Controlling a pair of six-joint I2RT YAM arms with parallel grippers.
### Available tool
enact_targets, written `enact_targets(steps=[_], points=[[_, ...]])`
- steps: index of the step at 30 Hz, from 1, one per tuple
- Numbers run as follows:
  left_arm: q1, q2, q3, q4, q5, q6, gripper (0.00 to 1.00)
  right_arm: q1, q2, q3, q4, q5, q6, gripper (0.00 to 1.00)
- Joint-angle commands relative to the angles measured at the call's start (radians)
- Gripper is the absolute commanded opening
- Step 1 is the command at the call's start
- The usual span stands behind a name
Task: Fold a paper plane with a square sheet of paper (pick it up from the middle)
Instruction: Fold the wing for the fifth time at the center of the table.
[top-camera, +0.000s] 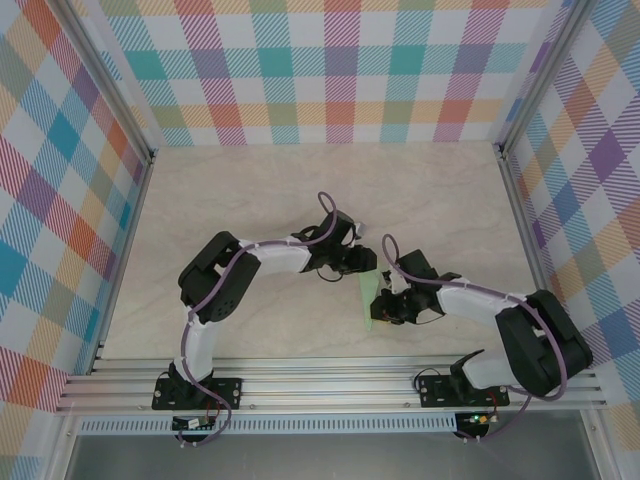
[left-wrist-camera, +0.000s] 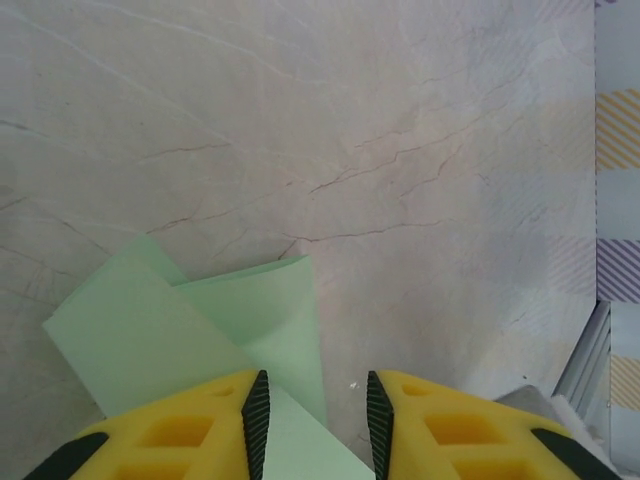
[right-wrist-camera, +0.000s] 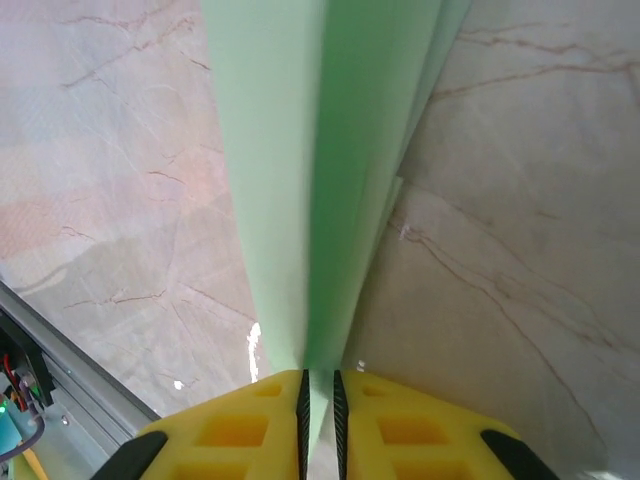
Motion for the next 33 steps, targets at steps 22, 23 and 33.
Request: enact_targets(steps=[22, 23, 33], points=[[-0.13, -0.165, -0.17, 0.073, -0.346, -0.254, 0.33, 0.048, -0.194, -0.002, -0.03, 0.006, 0.045, 0.37], [-0.131, -0.169, -0.166, 0.07, -0.347, -0.249, 0.34, 0.049, -0.179, 0.006, -0.032, 0.02, 0.037, 0.37], [-0.128, -0.217, -0.132, 0.014, -0.369, -0.182, 0.42, 0.048, -0.202, 0.052, -0.168, 0.238, -0.007, 0.63]])
